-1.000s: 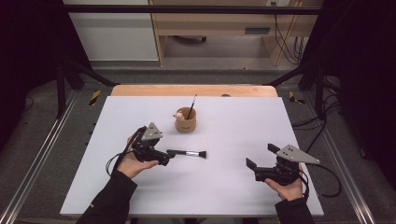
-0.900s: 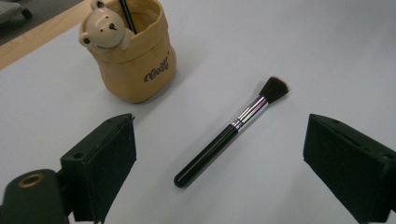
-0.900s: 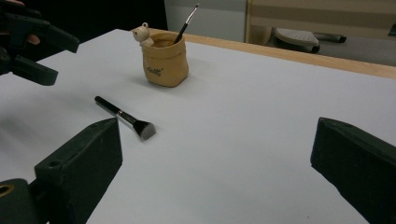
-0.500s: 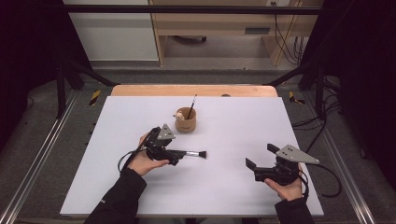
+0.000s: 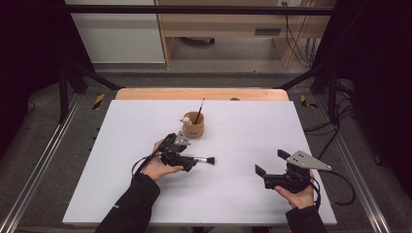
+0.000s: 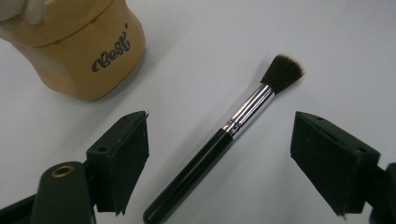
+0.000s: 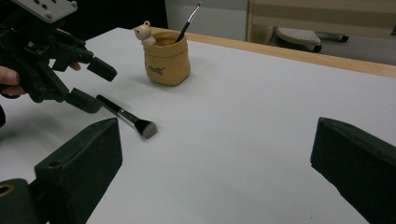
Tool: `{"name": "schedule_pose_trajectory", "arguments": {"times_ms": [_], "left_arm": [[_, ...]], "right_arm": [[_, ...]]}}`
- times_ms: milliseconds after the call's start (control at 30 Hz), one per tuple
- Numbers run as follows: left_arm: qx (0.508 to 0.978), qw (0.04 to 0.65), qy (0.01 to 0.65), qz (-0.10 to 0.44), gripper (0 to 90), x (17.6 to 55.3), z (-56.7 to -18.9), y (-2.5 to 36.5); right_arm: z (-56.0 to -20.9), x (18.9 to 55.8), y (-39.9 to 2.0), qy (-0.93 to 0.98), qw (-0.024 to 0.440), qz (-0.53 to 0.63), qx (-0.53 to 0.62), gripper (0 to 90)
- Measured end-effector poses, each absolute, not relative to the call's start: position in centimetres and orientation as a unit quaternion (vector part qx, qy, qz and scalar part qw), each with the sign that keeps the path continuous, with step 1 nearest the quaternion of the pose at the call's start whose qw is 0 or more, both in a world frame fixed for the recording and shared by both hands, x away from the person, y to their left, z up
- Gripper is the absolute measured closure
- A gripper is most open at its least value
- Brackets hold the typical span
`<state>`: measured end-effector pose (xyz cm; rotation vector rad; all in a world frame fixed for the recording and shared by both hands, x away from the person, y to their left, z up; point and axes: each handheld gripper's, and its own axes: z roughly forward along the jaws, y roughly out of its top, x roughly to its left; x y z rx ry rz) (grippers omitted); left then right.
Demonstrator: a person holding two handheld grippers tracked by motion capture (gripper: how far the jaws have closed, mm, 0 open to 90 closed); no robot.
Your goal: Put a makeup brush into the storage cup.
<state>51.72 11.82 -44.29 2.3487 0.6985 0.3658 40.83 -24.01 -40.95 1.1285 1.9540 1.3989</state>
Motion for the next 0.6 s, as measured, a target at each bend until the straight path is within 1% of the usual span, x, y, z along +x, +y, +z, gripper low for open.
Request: {"name": "schedule_pose_trajectory", "arguments": {"times_ms": [367, 600], "left_arm": [[0.913, 0.3, 0.249, 0.121, 27.2, 52.2, -45.3, 10.4], [0.917, 0.292, 0.25, 0.108, 34.8, 52.5, -45.7, 9.9]], "right_arm": [[-41.0, 40.9, -23.9, 0.716, 0.239, 0.511, 0.411, 2.8], [-41.0, 40.9, -23.9, 0.718, 0.24, 0.51, 0.41, 2.8]]}}
